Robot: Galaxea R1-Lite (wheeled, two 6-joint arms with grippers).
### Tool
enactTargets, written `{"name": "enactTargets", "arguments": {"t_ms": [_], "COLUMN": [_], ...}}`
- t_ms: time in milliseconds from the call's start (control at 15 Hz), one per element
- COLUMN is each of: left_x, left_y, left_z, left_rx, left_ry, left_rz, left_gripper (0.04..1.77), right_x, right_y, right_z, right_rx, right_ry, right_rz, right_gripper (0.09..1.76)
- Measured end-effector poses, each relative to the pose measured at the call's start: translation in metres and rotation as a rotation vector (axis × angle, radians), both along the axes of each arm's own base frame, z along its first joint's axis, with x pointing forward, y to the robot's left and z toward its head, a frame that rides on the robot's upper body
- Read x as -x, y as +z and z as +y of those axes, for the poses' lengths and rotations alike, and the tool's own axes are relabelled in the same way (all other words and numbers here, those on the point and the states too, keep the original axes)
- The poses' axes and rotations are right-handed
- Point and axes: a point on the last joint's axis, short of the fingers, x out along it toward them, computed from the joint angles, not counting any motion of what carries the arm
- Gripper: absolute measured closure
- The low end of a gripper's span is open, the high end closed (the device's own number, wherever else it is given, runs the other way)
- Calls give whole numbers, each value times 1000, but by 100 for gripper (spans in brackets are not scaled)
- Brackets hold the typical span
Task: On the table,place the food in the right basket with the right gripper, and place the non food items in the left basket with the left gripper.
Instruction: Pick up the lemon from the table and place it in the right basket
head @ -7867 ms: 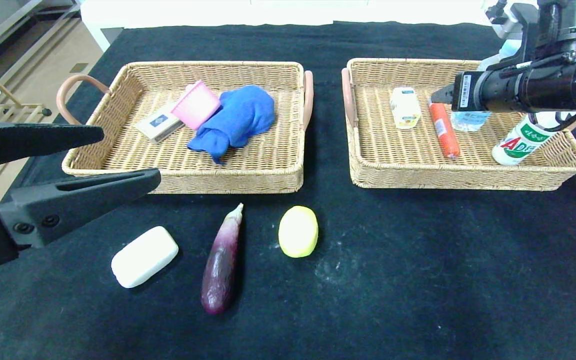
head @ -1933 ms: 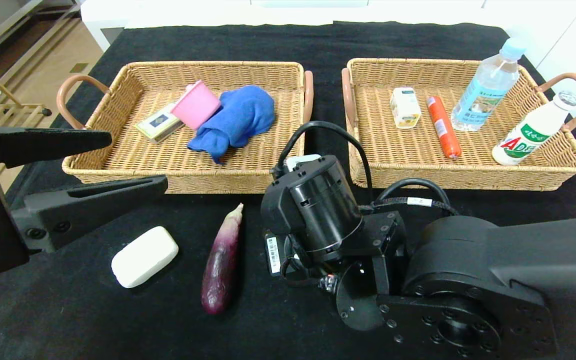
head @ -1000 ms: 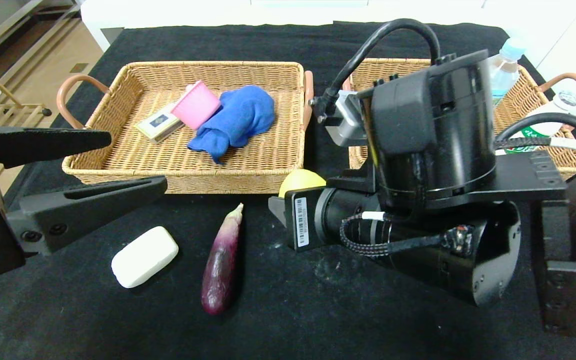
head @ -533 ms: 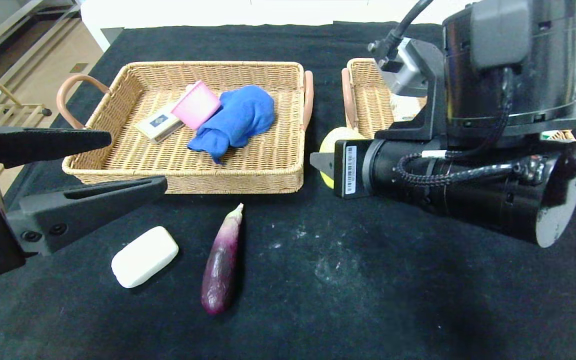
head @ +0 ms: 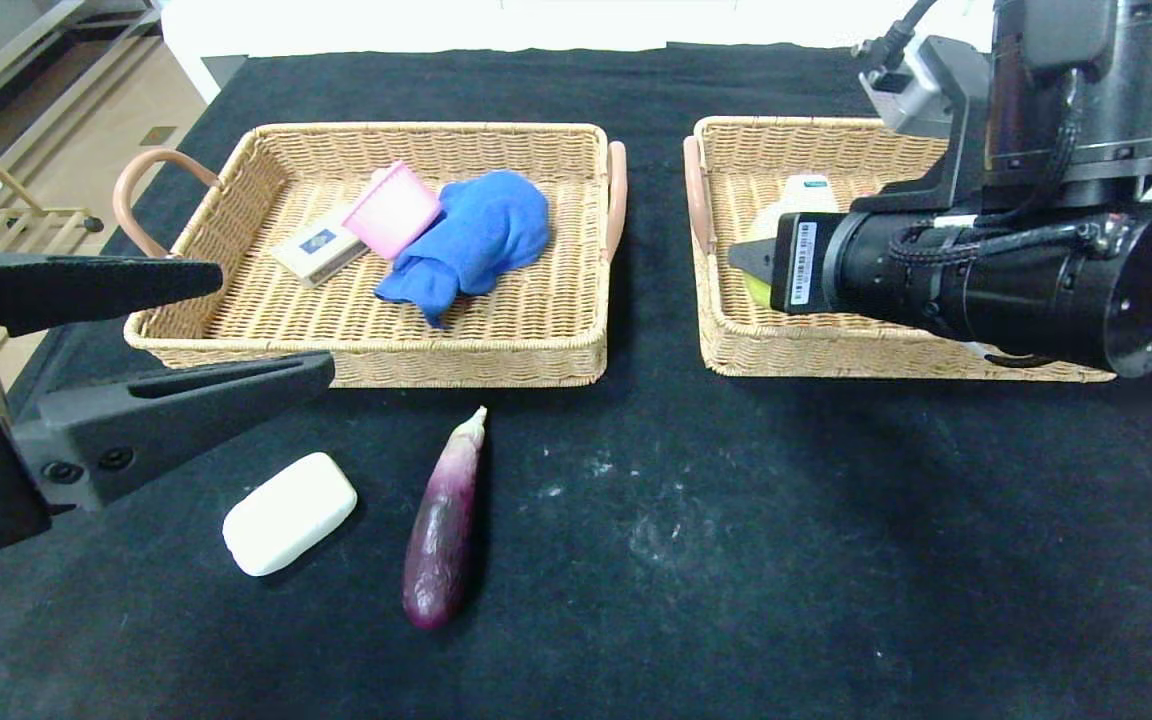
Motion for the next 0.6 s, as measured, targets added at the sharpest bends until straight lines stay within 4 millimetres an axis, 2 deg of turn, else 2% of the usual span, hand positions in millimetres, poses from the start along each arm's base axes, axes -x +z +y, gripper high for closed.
{"name": "enactTargets", "arguments": {"t_ms": [400,600], "left_x": [0,0], "left_y": [0,0], "left_z": [0,0], "left_rx": [0,0], "left_ry": [0,0], "left_rz": [1,1], "left_gripper": [9,9], "right_x": [-33,-52], "right_y": [17,15], "right_z": [-45,-62], "right_rx": [-7,31], "right_ry": [-100,-152], "right_rz": [-57,-61], "right_gripper": [78,78]}}
